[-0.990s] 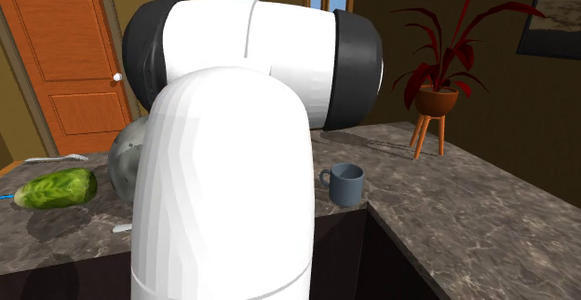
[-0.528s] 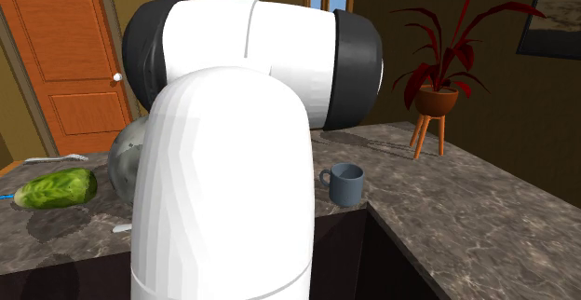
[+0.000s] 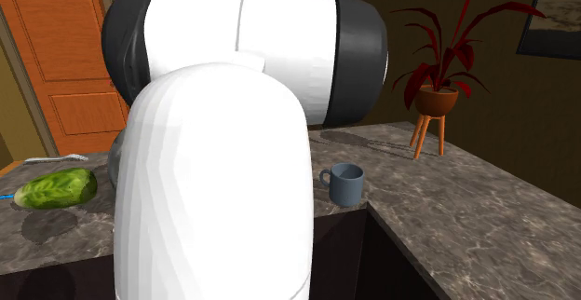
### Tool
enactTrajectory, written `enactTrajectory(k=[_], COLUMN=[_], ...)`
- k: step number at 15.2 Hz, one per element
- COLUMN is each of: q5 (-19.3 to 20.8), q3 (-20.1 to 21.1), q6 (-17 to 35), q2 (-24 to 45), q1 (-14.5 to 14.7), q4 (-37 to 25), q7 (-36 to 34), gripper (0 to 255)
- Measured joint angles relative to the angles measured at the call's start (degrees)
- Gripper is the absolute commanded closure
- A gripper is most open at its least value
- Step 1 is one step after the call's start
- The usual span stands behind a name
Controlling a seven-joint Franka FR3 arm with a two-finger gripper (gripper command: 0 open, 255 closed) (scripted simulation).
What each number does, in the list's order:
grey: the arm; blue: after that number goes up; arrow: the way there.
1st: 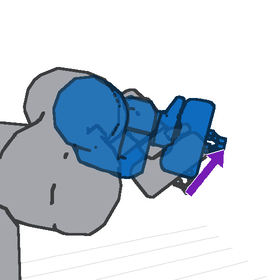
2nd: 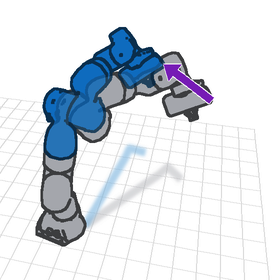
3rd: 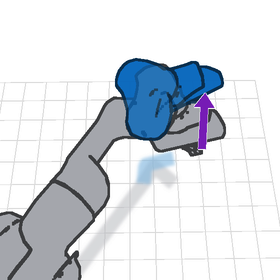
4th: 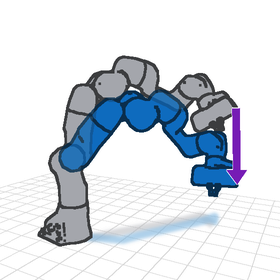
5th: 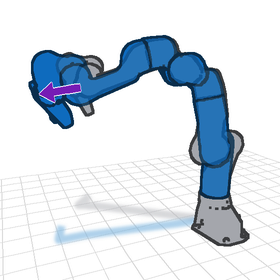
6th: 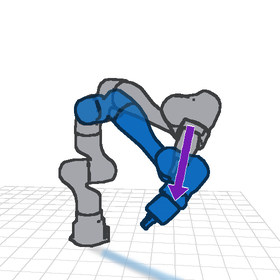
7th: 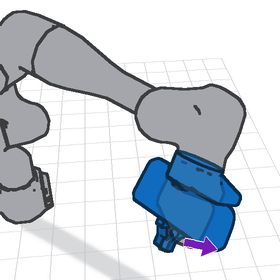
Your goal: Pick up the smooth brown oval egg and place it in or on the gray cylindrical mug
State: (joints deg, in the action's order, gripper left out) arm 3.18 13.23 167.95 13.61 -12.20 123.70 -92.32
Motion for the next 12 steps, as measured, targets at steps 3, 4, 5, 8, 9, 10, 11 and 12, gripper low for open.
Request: enactTrajectory(k=[3,4,5,8,9,10,11,12], q5=[-0.96,-1.23,-1.49,-2.35,-2.6,-2.94,-3.04,-3.33], q3=[0.63,0.79,0.94,1.31,1.42,1.51,1.57,1.63], q6=[-2.0,-2.62,-3.4,-5.58,-6.24,-6.99,-7.56,-8.36], q2=[-1.68,-2.28,-2.78,-4.13,-4.66,-5.04,-5.41,-5.77], q1=[-0.53,-0.64,-0.73,-1.09,-1.16,-1.33,-1.31,-1.45], q4=[-0.35,-0.37,-0.66,-1.53,-1.68,-2.06,-2.27,-2.71], q7=[0.69,0.83,0.98,1.61,1.75,2.08,2.05,2.35], gripper=[255,255,255,255,255,255,255,255])
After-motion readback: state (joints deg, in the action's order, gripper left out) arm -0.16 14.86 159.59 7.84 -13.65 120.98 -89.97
